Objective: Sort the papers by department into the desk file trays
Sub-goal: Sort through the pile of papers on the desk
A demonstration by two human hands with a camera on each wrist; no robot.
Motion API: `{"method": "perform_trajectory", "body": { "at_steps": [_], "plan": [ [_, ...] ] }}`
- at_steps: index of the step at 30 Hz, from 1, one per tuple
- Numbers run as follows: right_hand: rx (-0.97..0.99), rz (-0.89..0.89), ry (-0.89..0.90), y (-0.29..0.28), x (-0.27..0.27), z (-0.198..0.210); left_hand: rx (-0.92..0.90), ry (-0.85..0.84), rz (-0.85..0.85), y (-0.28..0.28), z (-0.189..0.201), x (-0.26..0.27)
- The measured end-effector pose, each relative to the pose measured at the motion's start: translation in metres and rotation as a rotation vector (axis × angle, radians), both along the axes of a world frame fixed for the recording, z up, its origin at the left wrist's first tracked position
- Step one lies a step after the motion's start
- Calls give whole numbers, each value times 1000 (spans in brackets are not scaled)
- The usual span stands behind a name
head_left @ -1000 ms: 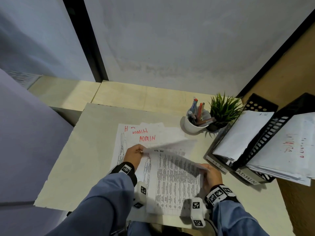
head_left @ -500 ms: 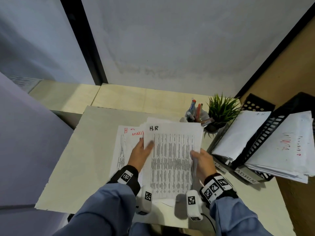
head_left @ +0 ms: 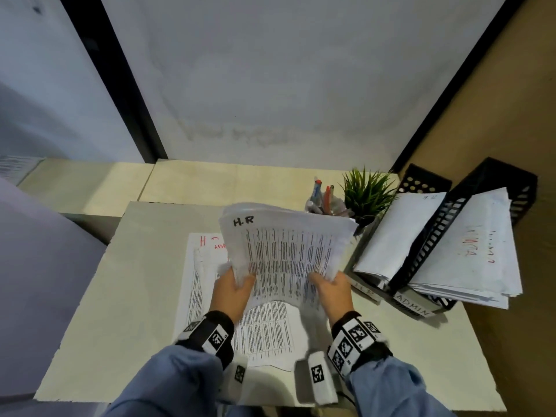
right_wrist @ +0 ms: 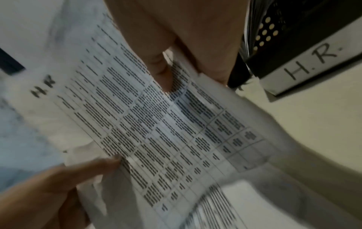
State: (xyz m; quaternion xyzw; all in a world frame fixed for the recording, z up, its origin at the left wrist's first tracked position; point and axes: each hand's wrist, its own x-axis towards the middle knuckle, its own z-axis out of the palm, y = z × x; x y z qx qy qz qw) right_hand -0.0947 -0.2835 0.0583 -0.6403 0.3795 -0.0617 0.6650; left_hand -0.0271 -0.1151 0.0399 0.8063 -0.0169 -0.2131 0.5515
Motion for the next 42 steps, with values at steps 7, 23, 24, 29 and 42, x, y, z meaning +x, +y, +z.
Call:
{"method": "perform_trajectory", "body": {
  "at_steps": [7,23,24,29,42],
  "plan": [
    [-506,-288,-246,-63,0,45,-170,-298,-32,-36,84,22],
    [153,-545,186,-145,12,-11,86,-611,-374,-150,146,33],
    [208,-551,169,-145,12,-11,111,-616,-382,-156,146,34],
    [59,-564,144,-153,14,-7,199,-628,-429,-182,148,34],
    [-580,-161,70,-176,3,79,378,-581,-555,-271,115,28]
  ]
}}
